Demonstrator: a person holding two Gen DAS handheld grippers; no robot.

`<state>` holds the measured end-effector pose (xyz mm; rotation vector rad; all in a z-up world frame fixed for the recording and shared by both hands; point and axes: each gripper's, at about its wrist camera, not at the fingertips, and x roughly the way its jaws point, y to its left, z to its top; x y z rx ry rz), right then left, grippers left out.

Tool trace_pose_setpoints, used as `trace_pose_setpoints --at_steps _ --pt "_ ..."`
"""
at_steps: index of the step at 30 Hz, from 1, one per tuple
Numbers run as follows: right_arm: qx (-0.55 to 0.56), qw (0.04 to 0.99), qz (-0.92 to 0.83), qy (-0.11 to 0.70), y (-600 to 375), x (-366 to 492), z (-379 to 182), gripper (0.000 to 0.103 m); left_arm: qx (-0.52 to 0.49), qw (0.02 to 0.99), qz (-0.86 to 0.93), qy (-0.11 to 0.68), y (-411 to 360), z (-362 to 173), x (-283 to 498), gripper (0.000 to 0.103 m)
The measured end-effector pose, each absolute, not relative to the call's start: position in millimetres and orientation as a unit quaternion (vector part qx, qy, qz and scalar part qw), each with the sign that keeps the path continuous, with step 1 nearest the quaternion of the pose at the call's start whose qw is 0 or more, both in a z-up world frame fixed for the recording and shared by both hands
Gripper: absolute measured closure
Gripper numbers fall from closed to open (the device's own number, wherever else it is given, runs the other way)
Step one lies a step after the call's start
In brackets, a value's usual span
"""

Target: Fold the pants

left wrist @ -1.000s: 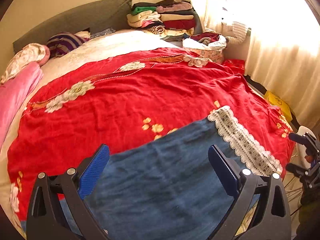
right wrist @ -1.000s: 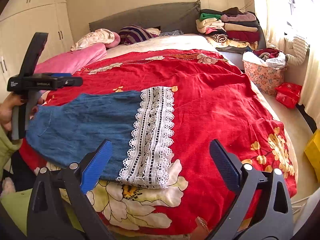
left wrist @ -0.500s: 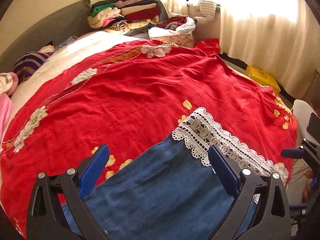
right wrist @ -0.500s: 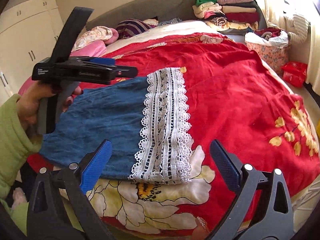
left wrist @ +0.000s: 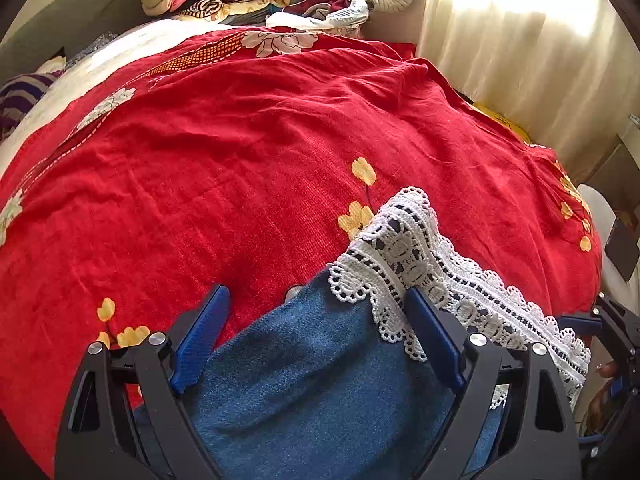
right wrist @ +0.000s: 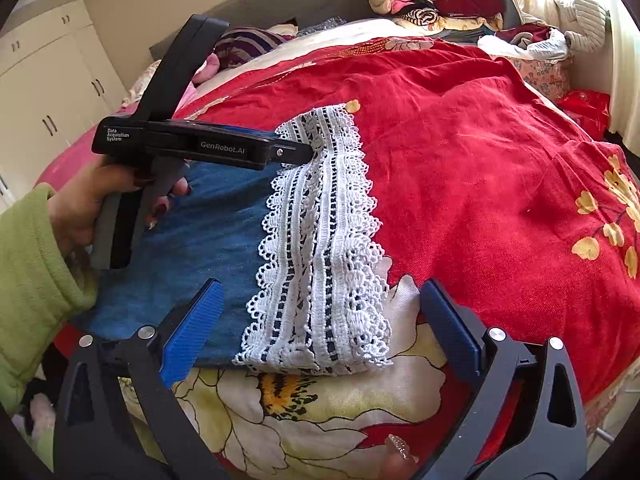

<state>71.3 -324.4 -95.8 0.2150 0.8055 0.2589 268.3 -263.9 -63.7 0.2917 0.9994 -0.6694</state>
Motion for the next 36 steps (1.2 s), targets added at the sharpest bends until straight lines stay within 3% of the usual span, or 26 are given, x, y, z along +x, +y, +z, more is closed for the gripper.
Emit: trace_pose_setpoints --at_steps 2,4,7,8,10,13,14,16,19,27,36 --pt "0.100 0.907 0.126 0.390 -323.8 70.2 -96.8 0.010 0.134 0.816 -0.318 0.463 -262.8 -61.8 265.3 0.025" --pt "0.103 0.907 0.127 0.388 -324.2 68.8 -97.3 0.010 0.140 0.819 -0.323 0.454 -265.1 -56.9 259.8 0.043" --pt "0.109 0.906 0.128 0.388 -323.9 68.5 -98.1 0.014 0.149 0.818 -0.322 0.453 -270.9 -54.9 254.0 0.051" --pt "0.111 0.905 0.132 0.388 -323.7 68.4 -97.7 0.019 0.147 0.817 -0.321 0.455 -271.4 -55.8 254.4 0.052" --pt "0.110 0.903 0.151 0.386 -321.5 68.7 -97.2 0.046 0.138 0.813 -0.328 0.460 -271.4 -56.9 253.7 0.065" --pt "0.107 0.902 0.166 0.384 -319.8 69.1 -101.9 0.056 0.148 0.812 -0.331 0.458 -272.6 -55.3 245.9 0.080" --pt "0.112 0.901 0.170 0.383 -321.0 69.8 -103.2 0.058 0.149 0.812 -0.329 0.459 -272.8 -55.3 243.8 0.082" --pt "0.122 0.897 0.186 0.381 -322.4 71.2 -103.0 0.072 0.149 0.817 -0.321 0.455 -272.5 -54.2 240.8 0.084" --pt "0.111 0.899 0.197 0.375 -318.1 70.1 -100.7 0.079 0.136 0.823 -0.319 0.449 -268.4 -51.8 238.0 0.086" --pt "0.091 0.908 0.238 0.331 -296.0 53.7 -67.4 0.081 0.045 0.839 -0.360 0.406 -231.3 -21.7 227.8 0.088" --pt "0.022 0.901 0.322 0.290 -210.8 46.4 -12.8 0.081 -0.052 0.862 -0.353 0.361 -129.6 13.3 209.0 0.088"
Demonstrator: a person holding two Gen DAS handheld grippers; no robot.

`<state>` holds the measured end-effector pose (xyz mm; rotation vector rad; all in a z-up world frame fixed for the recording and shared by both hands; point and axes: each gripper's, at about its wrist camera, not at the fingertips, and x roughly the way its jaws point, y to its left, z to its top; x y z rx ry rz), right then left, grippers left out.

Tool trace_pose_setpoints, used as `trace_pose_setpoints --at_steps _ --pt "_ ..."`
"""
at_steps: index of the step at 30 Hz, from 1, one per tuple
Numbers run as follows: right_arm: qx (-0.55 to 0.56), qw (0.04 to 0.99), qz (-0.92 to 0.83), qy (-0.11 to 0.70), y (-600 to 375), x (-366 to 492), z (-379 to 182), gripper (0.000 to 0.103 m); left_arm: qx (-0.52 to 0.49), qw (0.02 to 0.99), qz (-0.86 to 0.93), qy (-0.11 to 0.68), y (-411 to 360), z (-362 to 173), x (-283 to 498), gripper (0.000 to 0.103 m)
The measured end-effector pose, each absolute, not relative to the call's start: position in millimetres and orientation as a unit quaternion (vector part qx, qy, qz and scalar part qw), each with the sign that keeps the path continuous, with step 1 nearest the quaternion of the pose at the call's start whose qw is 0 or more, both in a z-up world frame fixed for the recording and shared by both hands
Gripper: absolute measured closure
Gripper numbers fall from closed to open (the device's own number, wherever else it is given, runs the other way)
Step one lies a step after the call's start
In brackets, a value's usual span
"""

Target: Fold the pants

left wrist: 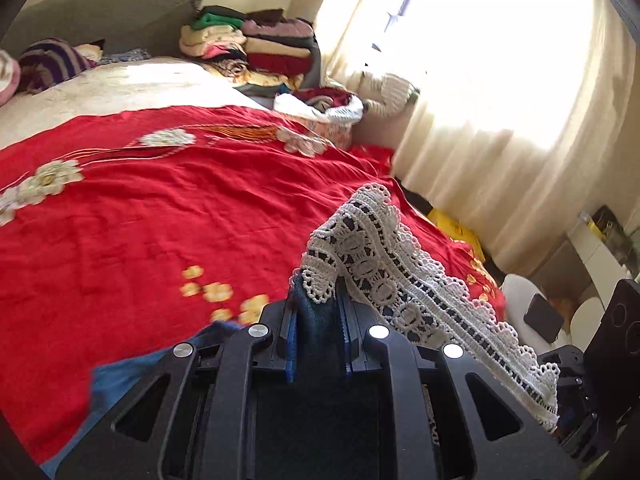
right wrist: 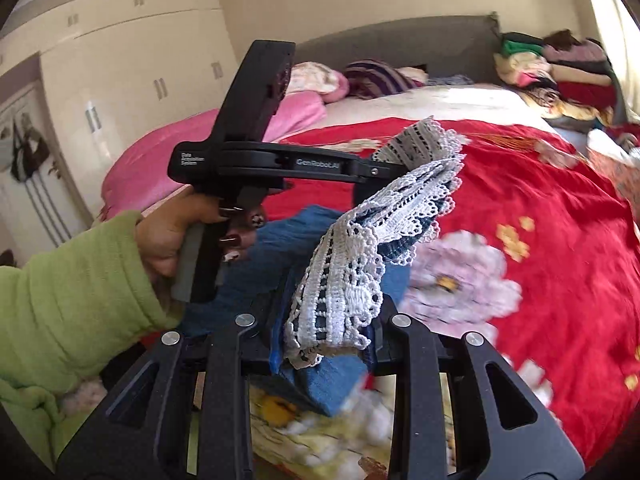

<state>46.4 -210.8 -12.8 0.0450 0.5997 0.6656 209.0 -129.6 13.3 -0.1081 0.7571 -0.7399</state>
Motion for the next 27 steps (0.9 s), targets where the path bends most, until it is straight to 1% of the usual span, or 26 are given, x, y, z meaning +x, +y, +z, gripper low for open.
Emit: trace_pose_setpoints --at_steps 3,6,7,9,14,15,18,20,21,23,24,26,27 --pt "-0.002 0.890 0.345 0.298 -171.8 49.3 -14.3 0.081 -0.062 0.871 -0.329 0.360 -94.9 5.1 202.6 0.088" --pt "-0.018 0.877 0.356 0.322 -138.1 58.3 -26.0 0.081 -0.072 0.876 -0.292 0.377 -68.6 -15.2 202.2 0.087" --pt "-0.019 0.872 0.357 0.333 -128.4 61.4 -31.0 0.081 -0.075 0.878 -0.281 0.380 -61.8 -20.0 202.2 0.083" --pt "-0.033 0.866 0.359 0.347 -112.2 62.3 -37.2 0.081 -0.103 0.879 -0.269 0.381 -43.4 -28.1 199.3 0.080" --pt "-0.095 0.852 0.372 0.355 -72.5 45.4 -40.2 0.081 -0.161 0.892 -0.226 0.357 10.4 -17.2 181.5 0.079" --pt "-0.112 0.848 0.378 0.354 -62.4 41.0 -40.7 0.081 -0.180 0.896 -0.216 0.345 26.0 -13.0 175.1 0.078" --pt "-0.128 0.831 0.400 0.364 -41.3 32.6 -50.2 0.081 -0.258 0.892 -0.192 0.319 69.7 -11.0 163.7 0.070" --pt "-0.135 0.821 0.410 0.375 -30.8 32.3 -58.0 0.081 -0.332 0.873 -0.174 0.313 102.4 -21.1 155.1 0.070" --pt "-0.142 0.817 0.413 0.377 -25.8 34.0 -61.7 0.080 -0.347 0.867 -0.167 0.315 111.5 -25.2 151.8 0.070" --pt "-0.143 0.808 0.425 0.381 -20.8 33.0 -64.1 0.075 -0.346 0.867 -0.161 0.321 113.4 -29.1 147.9 0.070" --pt "-0.136 0.806 0.432 0.381 -22.7 31.7 -61.6 0.071 -0.341 0.868 -0.161 0.323 110.4 -28.6 146.5 0.069" --pt "-0.123 0.808 0.439 0.373 -32.7 30.1 -51.7 0.065 -0.321 0.872 -0.166 0.331 98.1 -26.9 146.4 0.062" --pt "-0.118 0.814 0.437 0.364 -42.0 30.1 -43.6 0.060 -0.314 0.873 -0.167 0.333 92.6 -27.4 146.4 0.056"
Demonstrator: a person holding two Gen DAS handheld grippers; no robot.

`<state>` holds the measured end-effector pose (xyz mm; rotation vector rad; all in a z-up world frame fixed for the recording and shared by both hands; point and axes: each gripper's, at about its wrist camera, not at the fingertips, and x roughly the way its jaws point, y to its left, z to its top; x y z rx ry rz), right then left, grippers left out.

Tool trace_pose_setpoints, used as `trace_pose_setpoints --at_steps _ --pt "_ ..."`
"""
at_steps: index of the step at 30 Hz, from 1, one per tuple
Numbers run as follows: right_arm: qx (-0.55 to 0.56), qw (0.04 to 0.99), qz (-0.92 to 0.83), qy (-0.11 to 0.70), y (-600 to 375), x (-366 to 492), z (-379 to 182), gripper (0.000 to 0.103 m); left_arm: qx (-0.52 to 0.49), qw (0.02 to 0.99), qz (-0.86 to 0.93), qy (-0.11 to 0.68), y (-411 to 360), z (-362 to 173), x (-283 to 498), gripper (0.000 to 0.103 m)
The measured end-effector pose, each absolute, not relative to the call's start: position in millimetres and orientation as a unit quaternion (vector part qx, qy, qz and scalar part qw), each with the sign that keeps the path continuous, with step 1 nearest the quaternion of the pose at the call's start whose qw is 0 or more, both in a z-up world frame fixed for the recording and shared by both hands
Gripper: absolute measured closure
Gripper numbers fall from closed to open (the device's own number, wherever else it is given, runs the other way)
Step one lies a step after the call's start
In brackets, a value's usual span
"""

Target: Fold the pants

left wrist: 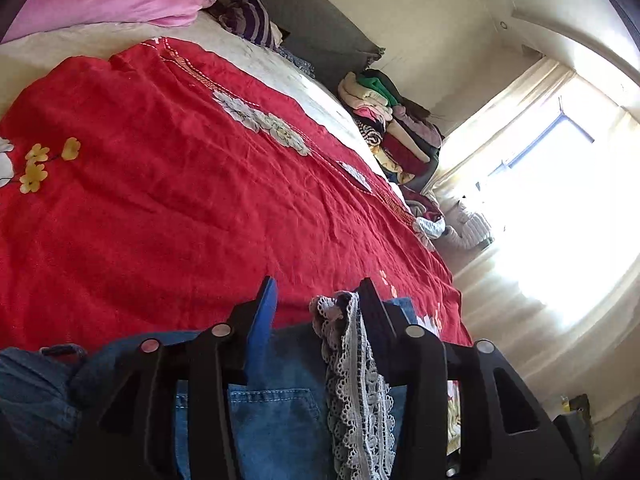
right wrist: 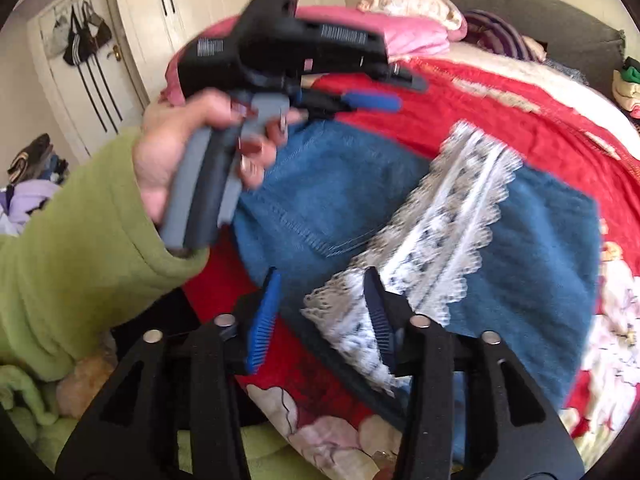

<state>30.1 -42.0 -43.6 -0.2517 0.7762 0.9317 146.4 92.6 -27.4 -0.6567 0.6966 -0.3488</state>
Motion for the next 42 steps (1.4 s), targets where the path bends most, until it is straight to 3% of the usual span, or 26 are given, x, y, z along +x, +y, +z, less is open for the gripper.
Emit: trace_pose_setpoints --at_steps 4,9,17,18,20,21,23,24,25,26,29,32,38,40,42 --pt "-0.108 0.847 0.401 0.331 -75.9 33.4 -21.6 0.044 -0.292 0.869 -0.177 0.358 74.0 -35.6 150.6 0.050" --pt "-0.070 0.877 0.329 0.342 -123.4 82.4 -18.1 0.040 -0.282 0.855 -0.174 0.400 59.0 -46.7 172.2 0.031" --pt "-0.027 0.883 0.275 0.379 -147.8 174.7 -33.8 0.037 -0.282 0.842 -0.144 0.437 46.8 -63.5 208.7 0.022" --pt "-0.017 0.878 0.279 0.388 -147.6 185.6 -38.2 0.037 -0.277 0.843 -0.143 0.438 44.3 -63.2 209.1 0.024" --pt "0.008 0.864 0.286 0.414 -149.4 209.6 -49.9 0.037 -0.269 0.849 -0.132 0.435 39.0 -63.6 210.8 0.047" --pt "0.019 0.851 0.298 0.431 -148.7 219.3 -58.5 0.037 -0.273 0.848 -0.134 0.434 38.6 -64.2 209.8 0.083" --pt "0.036 0.826 0.310 0.469 -147.7 232.2 -76.3 0.036 -0.277 0.850 -0.134 0.428 38.2 -62.7 204.9 0.088" --pt "0.040 0.822 0.315 0.472 -146.8 231.8 -77.9 0.048 -0.271 0.854 -0.135 0.424 40.1 -59.8 201.0 0.089" --pt "0.045 0.819 0.331 0.466 -145.6 228.9 -77.6 0.077 -0.266 0.857 -0.140 0.418 41.3 -54.5 195.5 0.090" --pt "0.046 0.817 0.346 0.459 -143.4 224.5 -74.6 0.083 -0.267 0.860 -0.145 0.410 43.9 -48.1 188.7 0.090" --pt "0.027 0.841 0.338 0.422 -138.6 212.5 -62.1 0.083 -0.248 0.875 -0.135 0.394 49.1 -34.2 174.0 0.091" --pt "-0.030 0.861 0.293 0.415 -128.3 212.2 -66.6 0.075 -0.198 0.888 -0.094 0.405 47.8 -38.6 177.2 0.091" --pt "-0.084 0.877 0.252 0.401 -125.9 205.6 -66.1 0.055 -0.215 0.877 -0.095 0.419 54.9 -52.2 175.3 0.088" --pt "-0.076 0.885 0.249 0.385 -133.5 197.6 -56.2 0.035 -0.203 0.886 -0.090 0.407 55.1 -41.4 168.4 0.064" --pt "-0.065 0.891 0.251 0.372 -139.4 189.0 -45.5 0.033 -0.191 0.893 -0.084 0.399 54.5 -32.7 162.3 0.053"
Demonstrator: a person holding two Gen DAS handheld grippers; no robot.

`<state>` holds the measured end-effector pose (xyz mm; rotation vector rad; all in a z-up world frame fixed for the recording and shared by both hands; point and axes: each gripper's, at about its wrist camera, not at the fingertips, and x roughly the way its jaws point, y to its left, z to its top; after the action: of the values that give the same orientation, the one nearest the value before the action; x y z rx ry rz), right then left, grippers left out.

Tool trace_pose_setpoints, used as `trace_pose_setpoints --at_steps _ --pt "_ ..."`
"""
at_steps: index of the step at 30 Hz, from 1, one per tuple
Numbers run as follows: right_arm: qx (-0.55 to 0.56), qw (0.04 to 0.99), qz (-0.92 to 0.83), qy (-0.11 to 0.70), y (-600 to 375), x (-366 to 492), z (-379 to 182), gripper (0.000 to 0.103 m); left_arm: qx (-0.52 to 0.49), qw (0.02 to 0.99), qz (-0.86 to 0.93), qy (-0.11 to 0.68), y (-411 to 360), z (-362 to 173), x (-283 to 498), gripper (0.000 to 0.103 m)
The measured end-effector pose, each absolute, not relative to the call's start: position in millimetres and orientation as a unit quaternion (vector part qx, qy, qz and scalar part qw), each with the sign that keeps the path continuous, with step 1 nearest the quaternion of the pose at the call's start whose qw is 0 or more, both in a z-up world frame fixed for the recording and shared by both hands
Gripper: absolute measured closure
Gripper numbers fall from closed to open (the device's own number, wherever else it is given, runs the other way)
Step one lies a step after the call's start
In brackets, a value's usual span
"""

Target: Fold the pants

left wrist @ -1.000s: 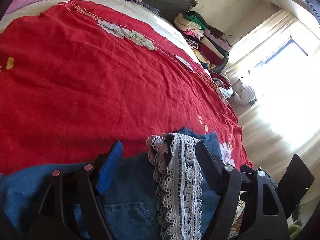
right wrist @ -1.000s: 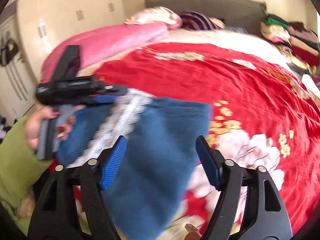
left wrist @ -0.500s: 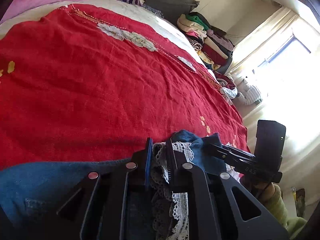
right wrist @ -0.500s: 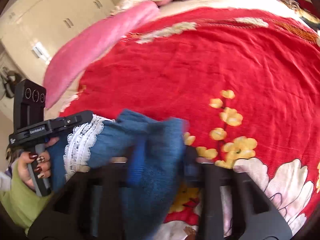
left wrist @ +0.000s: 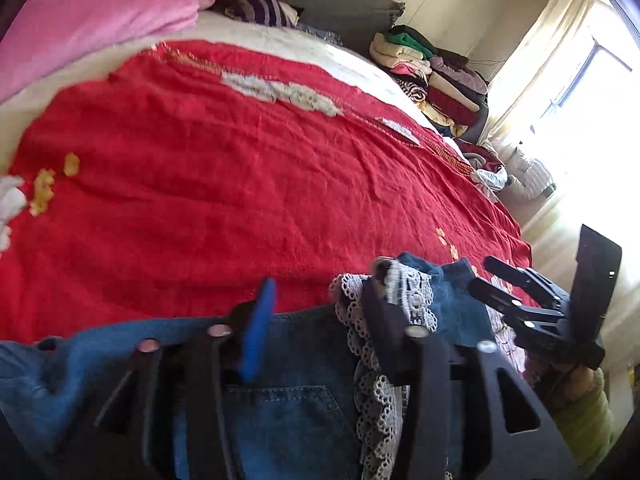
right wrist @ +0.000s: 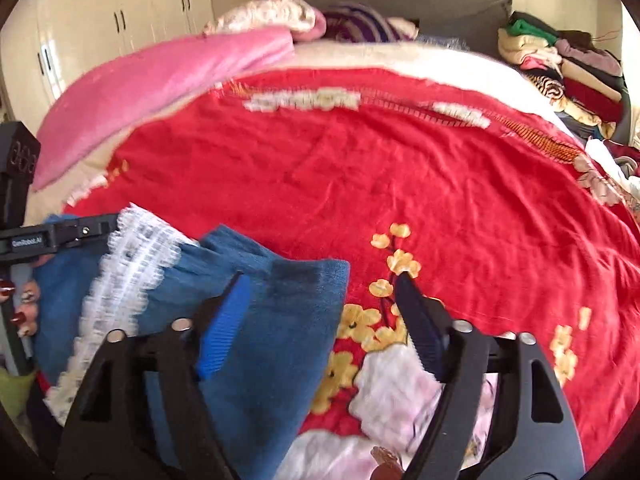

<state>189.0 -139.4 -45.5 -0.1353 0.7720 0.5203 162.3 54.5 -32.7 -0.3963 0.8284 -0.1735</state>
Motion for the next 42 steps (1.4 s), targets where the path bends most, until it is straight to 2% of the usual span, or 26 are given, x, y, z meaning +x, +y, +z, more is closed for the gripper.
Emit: trace_pose_setpoints --at_steps 2,4,7,12,15,25,33,42 --pt "-0.060 0.895 0.251 0.363 -143.4 179.0 -37.0 0.028 -0.182 0.898 -0.083 0.391 53.7 -23.6 154.3 0.049" --pt "-0.056 0.898 0.253 0.354 -147.7 166.5 -31.2 0.023 -0.171 0.903 -0.079 0.386 52.7 -15.7 144.0 0.037" --pt "-0.054 0.902 0.255 0.344 -150.0 150.1 -24.3 0.018 -0.158 0.909 -0.080 0.378 51.6 -4.7 127.6 0.028" --pt "-0.042 0.905 0.265 0.330 -160.8 122.3 -16.8 0.014 -0.154 0.910 -0.080 0.377 49.9 4.4 100.9 0.024" --pt "-0.044 0.902 0.270 0.333 -162.1 111.6 -16.8 0.014 -0.160 0.907 -0.086 0.381 47.9 4.5 86.7 0.017" --pt "-0.057 0.893 0.289 0.339 -161.5 79.1 -25.8 0.011 -0.160 0.898 -0.084 0.400 39.4 1.9 49.6 0.014" --pt "-0.055 0.882 0.299 0.362 -163.1 58.3 -50.0 0.011 -0.209 0.862 -0.116 0.447 28.9 -29.7 28.5 0.014" --pt "-0.043 0.877 0.309 0.365 -162.1 50.3 -61.3 0.011 -0.184 0.846 -0.105 0.489 -1.0 -52.8 36.1 0.015"
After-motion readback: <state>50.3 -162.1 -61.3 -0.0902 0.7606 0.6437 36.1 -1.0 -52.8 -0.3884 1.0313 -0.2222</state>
